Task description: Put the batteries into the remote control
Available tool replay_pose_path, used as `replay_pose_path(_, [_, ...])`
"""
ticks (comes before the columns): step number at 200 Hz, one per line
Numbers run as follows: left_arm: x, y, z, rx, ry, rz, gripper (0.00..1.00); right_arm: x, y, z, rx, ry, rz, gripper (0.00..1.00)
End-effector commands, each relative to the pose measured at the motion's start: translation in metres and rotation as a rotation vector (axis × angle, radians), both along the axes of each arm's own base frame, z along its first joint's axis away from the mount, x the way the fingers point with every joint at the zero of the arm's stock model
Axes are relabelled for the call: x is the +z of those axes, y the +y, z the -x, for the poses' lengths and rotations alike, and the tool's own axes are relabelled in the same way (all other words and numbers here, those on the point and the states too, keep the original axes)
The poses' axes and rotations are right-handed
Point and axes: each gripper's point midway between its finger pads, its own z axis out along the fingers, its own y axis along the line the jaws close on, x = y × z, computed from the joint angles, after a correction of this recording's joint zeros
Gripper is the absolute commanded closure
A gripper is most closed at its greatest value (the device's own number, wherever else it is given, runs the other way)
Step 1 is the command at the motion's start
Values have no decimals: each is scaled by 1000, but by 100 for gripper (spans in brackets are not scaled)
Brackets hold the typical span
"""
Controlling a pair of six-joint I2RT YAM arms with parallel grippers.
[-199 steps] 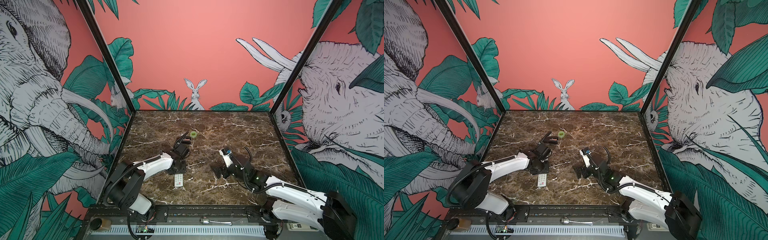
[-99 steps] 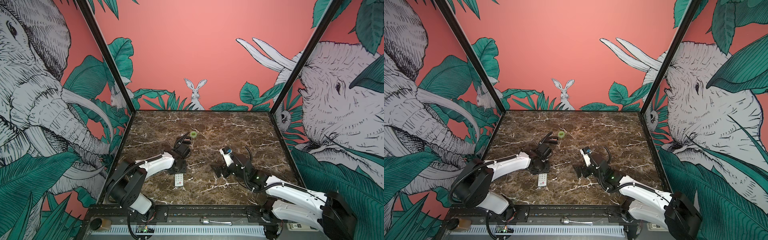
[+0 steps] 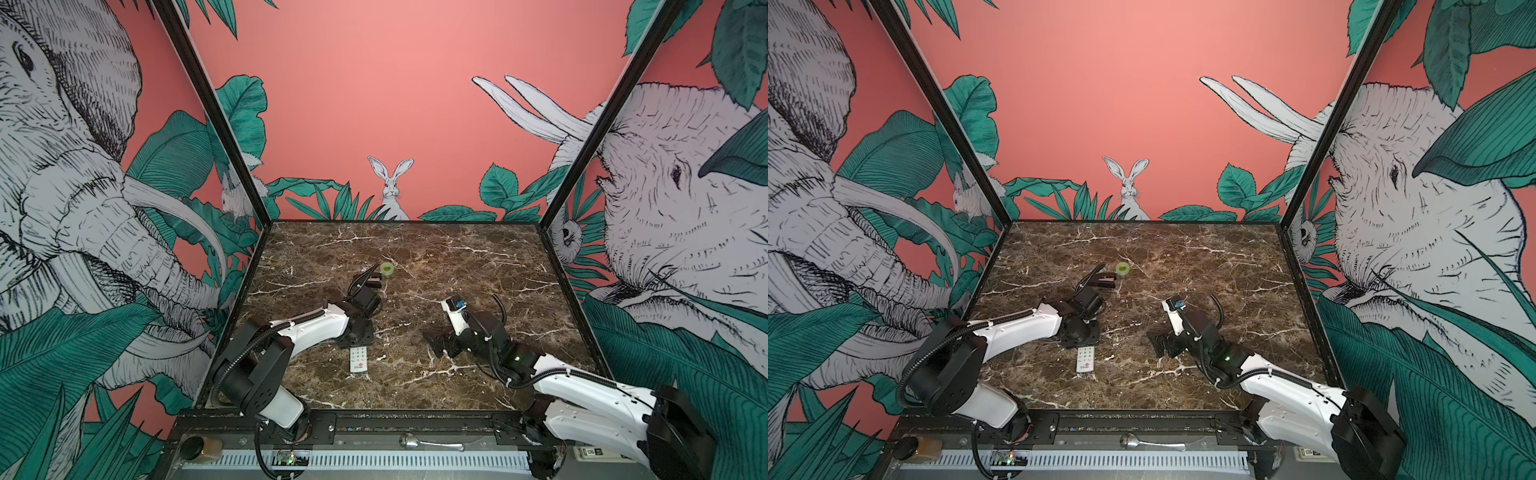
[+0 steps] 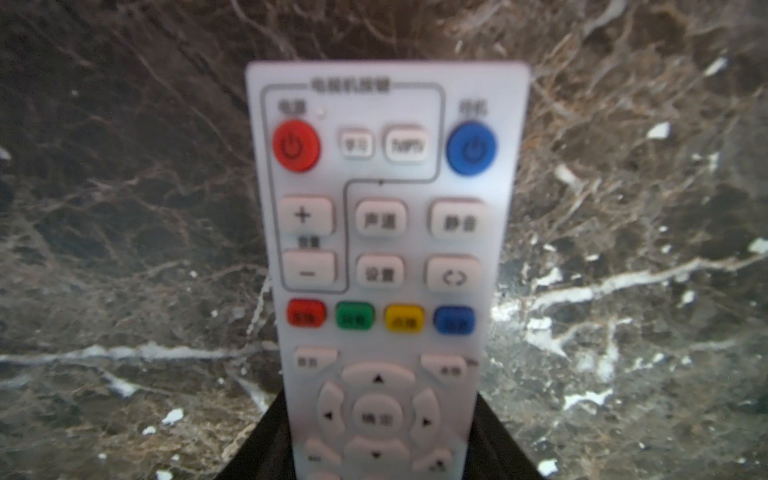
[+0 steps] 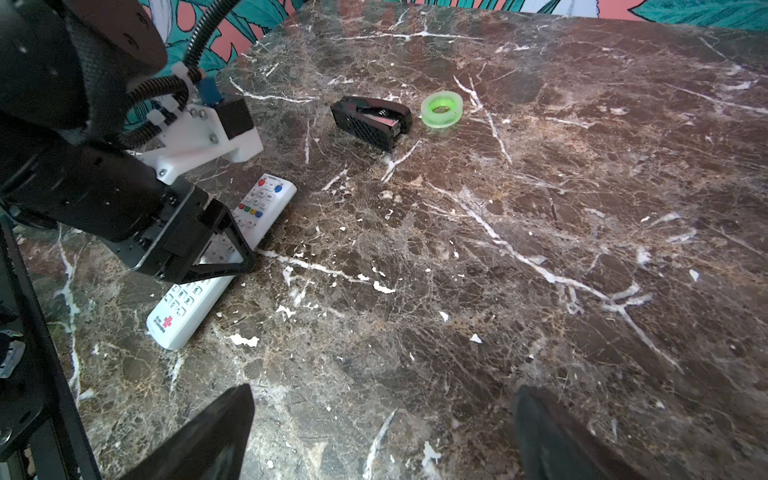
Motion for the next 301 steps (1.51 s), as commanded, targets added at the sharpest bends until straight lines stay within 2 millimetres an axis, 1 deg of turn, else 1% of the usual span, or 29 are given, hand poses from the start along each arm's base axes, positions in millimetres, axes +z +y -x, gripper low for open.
replay_pose_path(1, [5, -5, -7, 21, -29, 16, 46, 13, 1, -4, -12, -24, -47, 1])
replay_pose_path(23, [5, -4, -7, 19, -32, 14, 41, 14, 1, -4, -13, -26, -49, 0])
replay_pose_path(58, [8, -3, -8, 18, -42, 12, 38, 17, 1, -4, -14, -27, -53, 1])
replay_pose_path(66, [8, -4, -8, 17, -46, 14, 35, 17, 1, -4, -16, -27, -55, 0])
replay_pose_path(116, [18, -2, -10, 4, -75, 17, 33, 20, 1, -6, -31, -15, -62, 1])
replay_pose_path(119, [19, -2, -10, 4, -78, 15, 32, 21, 1, -6, -32, -14, -62, 1])
replay_pose_path(123, [21, -1, -10, 1, -82, 14, 27, 21, 0, -6, -35, -12, -62, 1])
replay_pose_path(128, [23, 0, -11, 1, -89, 13, 25, 22, -1, -5, -38, -11, -61, 1])
replay_pose_path(152, [34, 3, -12, -9, -136, 17, 22, 26, -9, -6, -72, -9, -31, 1])
replay_pose_path(169, [44, 7, -14, -22, -180, 22, 21, 29, -23, -9, -128, -17, 15, 1])
replay_pose_path(189, [63, 13, -16, -46, -242, 6, 19, 40, -39, -10, -177, -55, 37, 1])
replay_pose_path(215, [88, 27, -21, -67, -346, -19, 14, 49, -70, -15, -310, -96, 81, 1])
replay_pose_path(244, [106, 42, -28, -58, -443, -9, 11, 63, -106, -21, -449, -128, 90, 1])
replay_pose_path(259, [114, 56, -34, -32, -492, -21, 6, 68, -125, -25, -521, -164, 92, 1])
replay_pose_path(270, [122, 70, -41, -2, -531, -39, 3, 69, -138, -29, -568, -192, 110, 1])
replay_pose_path(277, [130, 79, -44, 11, -566, -60, 1, 68, -148, -32, -611, -210, 128, 1])
replay_pose_path(292, [149, 99, -51, 43, -659, -142, 1, 66, -175, -39, -739, -236, 171, 1])
replay_pose_path(301, [159, 109, -53, 66, -715, -187, 1, 64, -184, -44, -779, -251, 193, 1])
